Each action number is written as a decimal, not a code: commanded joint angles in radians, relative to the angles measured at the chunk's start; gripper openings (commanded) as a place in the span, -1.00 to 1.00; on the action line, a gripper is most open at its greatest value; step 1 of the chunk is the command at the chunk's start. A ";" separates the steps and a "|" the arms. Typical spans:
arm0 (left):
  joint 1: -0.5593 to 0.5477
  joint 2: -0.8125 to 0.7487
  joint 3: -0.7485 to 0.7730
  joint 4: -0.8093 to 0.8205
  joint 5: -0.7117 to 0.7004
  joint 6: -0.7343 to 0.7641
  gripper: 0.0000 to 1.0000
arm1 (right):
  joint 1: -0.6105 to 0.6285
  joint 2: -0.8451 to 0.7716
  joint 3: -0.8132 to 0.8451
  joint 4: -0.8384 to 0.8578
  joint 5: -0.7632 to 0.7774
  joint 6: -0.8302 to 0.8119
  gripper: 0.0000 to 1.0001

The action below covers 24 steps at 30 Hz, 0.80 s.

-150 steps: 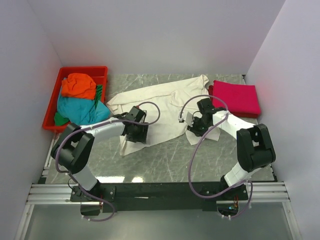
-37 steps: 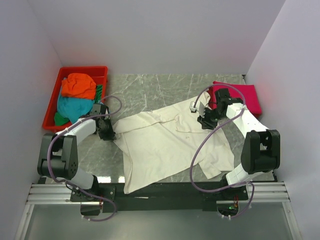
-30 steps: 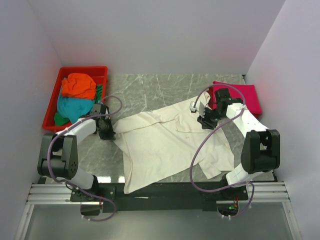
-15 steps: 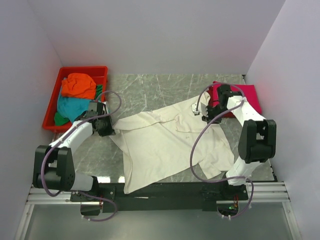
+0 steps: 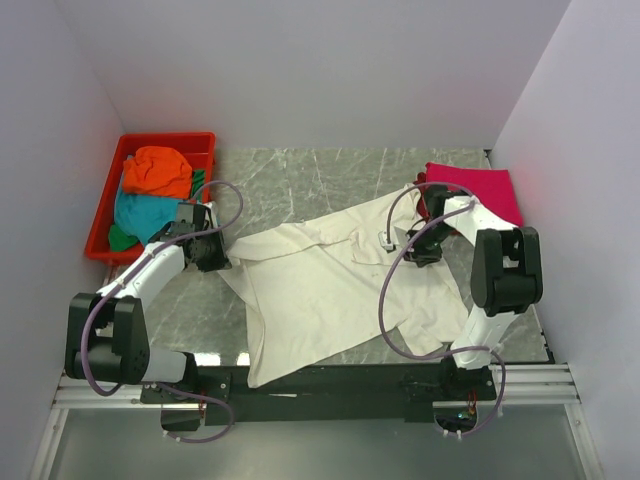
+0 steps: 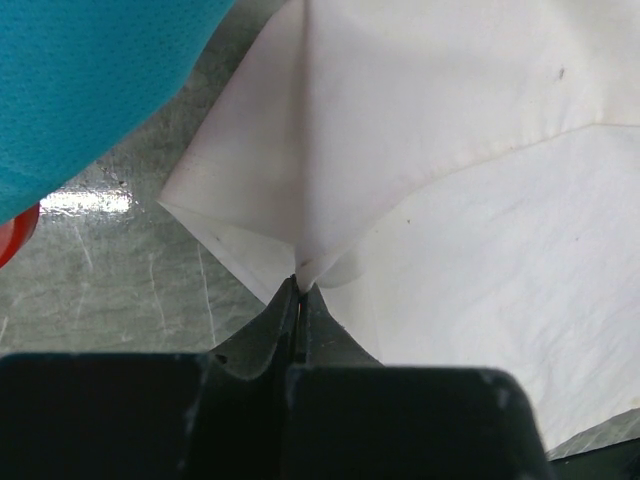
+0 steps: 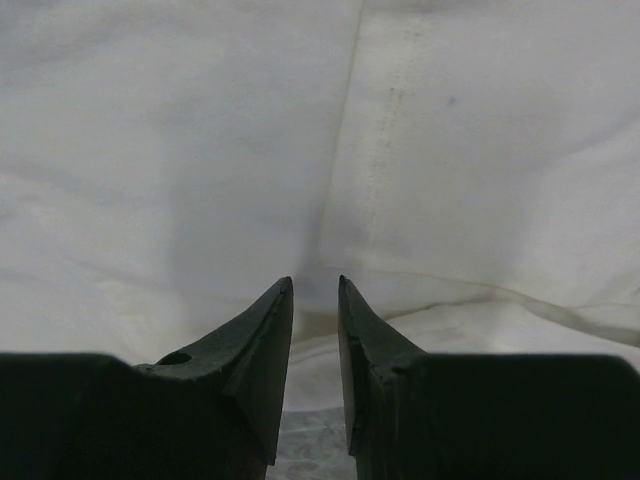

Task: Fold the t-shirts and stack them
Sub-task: Flatten the tshirt out

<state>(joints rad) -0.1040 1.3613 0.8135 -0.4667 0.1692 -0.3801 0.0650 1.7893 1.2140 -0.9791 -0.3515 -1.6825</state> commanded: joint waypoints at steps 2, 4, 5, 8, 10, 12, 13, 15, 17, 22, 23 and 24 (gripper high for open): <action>0.001 -0.005 0.004 0.034 0.026 0.017 -0.99 | 0.016 0.019 -0.025 0.029 0.035 -0.013 -0.34; 0.001 -0.007 0.001 0.036 0.029 0.015 -0.99 | 0.018 0.027 -0.027 0.039 0.037 0.000 -0.32; 0.003 -0.007 0.000 0.036 0.029 0.015 -0.99 | 0.019 0.030 -0.025 0.049 0.039 0.003 -0.31; 0.001 -0.007 0.001 0.039 0.033 0.014 -0.99 | 0.025 0.038 -0.030 0.077 0.042 0.015 -0.29; 0.001 -0.007 0.000 0.036 0.033 0.014 -0.99 | 0.029 0.041 -0.034 0.092 0.043 0.029 -0.27; 0.003 -0.007 -0.001 0.037 0.032 0.014 -0.99 | 0.030 0.042 -0.036 0.106 0.042 0.029 -0.25; 0.003 -0.008 -0.002 0.037 0.033 0.012 -0.99 | 0.032 0.042 -0.034 0.108 0.040 0.032 -0.24; 0.001 -0.008 -0.004 0.037 0.032 0.012 -0.99 | 0.033 0.041 -0.036 0.111 0.039 0.032 -0.24; 0.003 -0.008 -0.004 0.039 0.033 0.012 -0.99 | 0.033 0.039 -0.037 0.117 0.036 0.033 -0.25; 0.003 -0.005 -0.002 0.039 0.036 0.012 -0.99 | 0.035 0.042 -0.039 0.129 0.034 0.043 -0.49; 0.003 -0.005 -0.002 0.037 0.036 0.012 -0.99 | 0.033 0.042 -0.039 0.131 0.036 0.044 -0.52; 0.003 -0.007 -0.002 0.039 0.036 0.012 -0.99 | 0.035 0.041 -0.039 0.131 0.036 0.044 -0.61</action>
<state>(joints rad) -0.1040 1.3613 0.8135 -0.4553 0.1871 -0.3794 0.0895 1.8317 1.1854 -0.8749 -0.3096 -1.6409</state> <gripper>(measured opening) 0.013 0.224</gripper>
